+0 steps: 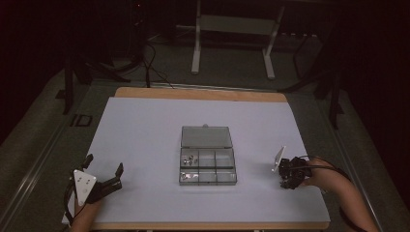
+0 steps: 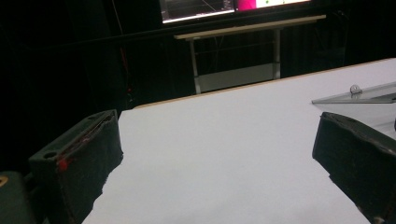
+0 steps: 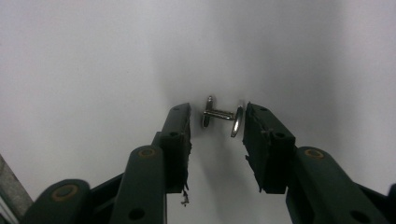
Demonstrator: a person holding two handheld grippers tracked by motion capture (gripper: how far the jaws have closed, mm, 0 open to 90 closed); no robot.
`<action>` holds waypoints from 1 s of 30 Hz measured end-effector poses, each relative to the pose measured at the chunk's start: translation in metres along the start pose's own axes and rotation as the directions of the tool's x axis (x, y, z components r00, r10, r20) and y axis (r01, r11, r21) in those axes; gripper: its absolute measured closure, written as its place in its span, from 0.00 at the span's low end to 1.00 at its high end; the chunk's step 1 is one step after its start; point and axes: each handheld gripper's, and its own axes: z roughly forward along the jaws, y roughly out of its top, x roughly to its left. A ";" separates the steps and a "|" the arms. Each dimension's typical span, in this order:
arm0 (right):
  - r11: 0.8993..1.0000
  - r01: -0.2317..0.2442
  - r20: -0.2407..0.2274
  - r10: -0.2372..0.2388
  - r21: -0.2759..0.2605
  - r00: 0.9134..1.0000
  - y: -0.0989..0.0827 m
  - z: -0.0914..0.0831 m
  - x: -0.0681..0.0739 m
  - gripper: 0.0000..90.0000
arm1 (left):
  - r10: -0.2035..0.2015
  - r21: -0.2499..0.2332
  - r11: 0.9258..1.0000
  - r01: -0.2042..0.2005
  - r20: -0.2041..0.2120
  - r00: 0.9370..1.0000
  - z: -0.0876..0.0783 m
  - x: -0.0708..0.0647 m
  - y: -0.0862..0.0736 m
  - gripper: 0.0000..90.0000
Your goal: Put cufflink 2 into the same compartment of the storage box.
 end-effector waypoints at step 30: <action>0.999 0.052 -0.033 -0.051 0.016 0.998 0.027 -0.024 -0.001 0.80 | -0.002 0.000 1.000 0.002 0.000 1.000 0.000 0.000 0.000 0.03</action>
